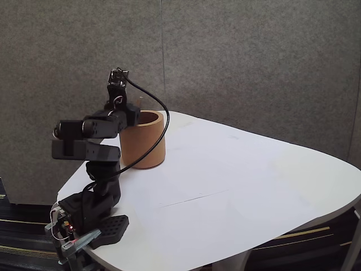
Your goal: Grab the pen and put it in the pen holder.
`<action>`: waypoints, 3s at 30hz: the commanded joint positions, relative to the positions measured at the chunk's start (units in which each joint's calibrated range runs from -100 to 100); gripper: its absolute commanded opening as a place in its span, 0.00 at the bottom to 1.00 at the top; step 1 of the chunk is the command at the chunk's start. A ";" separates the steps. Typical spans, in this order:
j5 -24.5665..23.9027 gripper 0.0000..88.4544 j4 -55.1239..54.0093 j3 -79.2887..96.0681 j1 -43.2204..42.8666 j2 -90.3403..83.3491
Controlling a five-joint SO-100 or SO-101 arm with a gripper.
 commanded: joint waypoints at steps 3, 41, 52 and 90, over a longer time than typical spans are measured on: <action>0.31 0.40 -1.36 -1.44 0.15 -1.03; -43.18 0.39 66.86 -34.75 41.36 -1.03; -48.65 0.39 82.71 -16.97 41.14 -23.31; -48.81 0.39 92.54 0.81 41.07 -32.83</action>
